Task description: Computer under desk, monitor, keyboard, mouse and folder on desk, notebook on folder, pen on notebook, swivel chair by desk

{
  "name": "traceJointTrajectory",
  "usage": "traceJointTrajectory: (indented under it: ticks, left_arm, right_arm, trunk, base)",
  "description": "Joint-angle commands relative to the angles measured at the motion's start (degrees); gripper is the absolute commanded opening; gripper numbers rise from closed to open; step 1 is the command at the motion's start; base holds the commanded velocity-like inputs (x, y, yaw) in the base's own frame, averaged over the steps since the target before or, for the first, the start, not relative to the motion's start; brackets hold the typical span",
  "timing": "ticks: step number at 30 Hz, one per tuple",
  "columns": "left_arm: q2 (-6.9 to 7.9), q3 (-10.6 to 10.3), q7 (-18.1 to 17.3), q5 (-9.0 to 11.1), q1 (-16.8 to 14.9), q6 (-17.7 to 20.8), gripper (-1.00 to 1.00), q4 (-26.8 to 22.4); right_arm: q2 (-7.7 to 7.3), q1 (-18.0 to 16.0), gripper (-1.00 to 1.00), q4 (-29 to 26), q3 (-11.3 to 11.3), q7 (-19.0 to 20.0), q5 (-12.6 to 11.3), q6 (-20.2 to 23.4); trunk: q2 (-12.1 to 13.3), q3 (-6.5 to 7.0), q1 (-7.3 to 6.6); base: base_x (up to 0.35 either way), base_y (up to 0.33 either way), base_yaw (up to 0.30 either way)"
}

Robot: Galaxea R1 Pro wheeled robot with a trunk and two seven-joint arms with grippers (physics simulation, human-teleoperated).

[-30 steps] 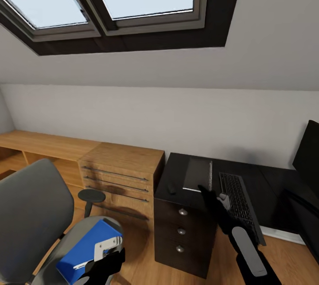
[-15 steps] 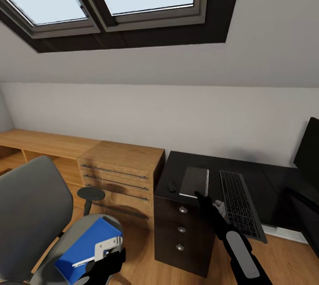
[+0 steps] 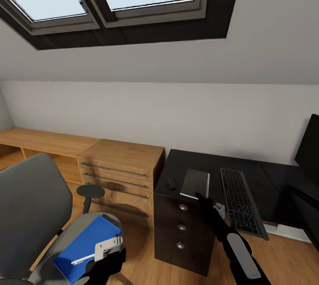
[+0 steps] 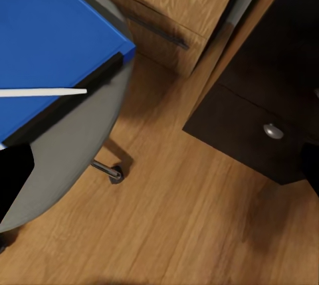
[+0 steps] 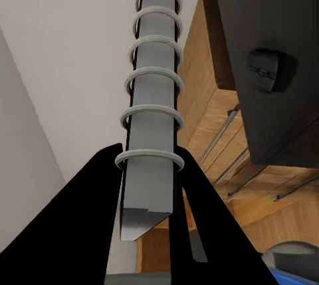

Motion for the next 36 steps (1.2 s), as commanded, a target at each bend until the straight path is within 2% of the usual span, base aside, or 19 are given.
traceJointTrajectory:
  ticks: [1, 21, 23, 24, 28, 36]
  left_arm:
    - [-0.01, -0.1, 0.5, 0.6, 0.0, 0.1, 1.0, -0.1]
    - [-0.05, -0.2, 0.5, 0.6, 0.0, 0.2, 1.0, -0.1]
    - [-0.03, -0.6, 0.5, 0.6, 0.0, 0.2, 1.0, -0.2]
    - [0.09, -1.9, 0.5, 0.6, 0.0, 0.2, 1.0, -0.9]
    - [0.18, -3.1, 0.5, 0.8, 0.0, 0.2, 1.0, -2.4]
    - [0.22, -4.0, 0.5, 0.9, 0.0, 0.3, 1.0, -3.2]
  right_arm:
    - [0.07, 0.0, -1.0, 0.0, -0.2, 0.1, -0.6, 0.5]
    - [0.07, 0.0, -1.0, 0.0, -0.4, 0.2, -1.7, 0.4]
    - [0.07, 0.0, -1.0, 0.0, -0.4, 0.2, -1.7, 0.4]
    - [0.07, 0.0, -1.0, 0.0, -0.4, 0.2, -1.7, 0.4]
    - [0.05, 0.0, -1.0, 0.0, -0.5, 0.2, -1.6, 0.4]
    - [-0.02, 0.0, -1.0, 0.0, -0.5, 0.2, -1.6, 0.4]
  trunk:
    - [-0.5, -0.24, 0.23]
    - [-8.5, -3.83, 4.62]
    - [-9.3, -4.19, 5.06]
    - [-9.7, -4.37, 5.28]
    - [-11.3, -5.09, 6.16]
    - [-11.3, -5.09, 6.16]
  base:
    - [0.0, 0.0, 0.0]
    - [0.0, 0.0, 0.0]
    - [0.0, 0.0, 0.0]
    - [0.0, 0.0, 0.0]
    - [0.0, 0.0, 0.0]
    - [0.0, 0.0, 0.0]
